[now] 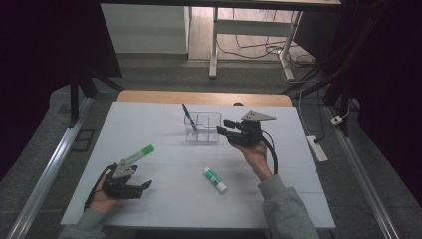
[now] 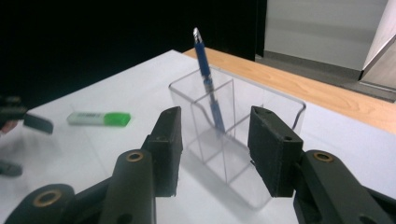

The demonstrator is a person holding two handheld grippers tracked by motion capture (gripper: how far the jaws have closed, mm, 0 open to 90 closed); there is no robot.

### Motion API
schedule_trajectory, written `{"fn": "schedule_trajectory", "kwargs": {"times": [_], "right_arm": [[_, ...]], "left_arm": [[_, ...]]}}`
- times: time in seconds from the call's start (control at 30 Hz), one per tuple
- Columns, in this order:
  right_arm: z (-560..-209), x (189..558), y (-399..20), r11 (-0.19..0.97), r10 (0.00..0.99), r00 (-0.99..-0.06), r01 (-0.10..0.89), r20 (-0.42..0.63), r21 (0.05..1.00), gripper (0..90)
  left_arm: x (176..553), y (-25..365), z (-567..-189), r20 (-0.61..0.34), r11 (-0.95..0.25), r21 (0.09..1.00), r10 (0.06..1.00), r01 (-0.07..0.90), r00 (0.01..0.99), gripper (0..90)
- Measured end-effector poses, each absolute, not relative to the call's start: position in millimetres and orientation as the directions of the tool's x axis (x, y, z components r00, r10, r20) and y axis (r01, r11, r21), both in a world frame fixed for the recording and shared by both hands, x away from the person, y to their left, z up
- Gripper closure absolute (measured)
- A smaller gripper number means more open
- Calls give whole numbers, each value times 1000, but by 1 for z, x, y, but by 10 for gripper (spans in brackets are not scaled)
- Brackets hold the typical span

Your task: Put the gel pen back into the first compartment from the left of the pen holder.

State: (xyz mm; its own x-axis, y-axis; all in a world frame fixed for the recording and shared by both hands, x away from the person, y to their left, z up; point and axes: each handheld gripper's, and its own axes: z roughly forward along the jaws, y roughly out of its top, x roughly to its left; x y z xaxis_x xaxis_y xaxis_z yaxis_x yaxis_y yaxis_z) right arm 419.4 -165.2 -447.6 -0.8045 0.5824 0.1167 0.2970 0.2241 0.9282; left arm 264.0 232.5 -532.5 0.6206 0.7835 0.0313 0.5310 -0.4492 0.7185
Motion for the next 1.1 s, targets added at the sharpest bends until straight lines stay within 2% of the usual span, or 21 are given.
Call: {"fn": "schedule_trajectory", "kwargs": {"times": [0.63,1.1], "right_arm": [[-474,367,-223,323,606,-792,329,73,888,504],[-487,342,-258,331,631,-773,353,74,875,485]], "left_arm": [[264,233,-532,35,-447,723,785,527,618,219],[265,234,-530,41,-442,730,789,521,613,220]]}}
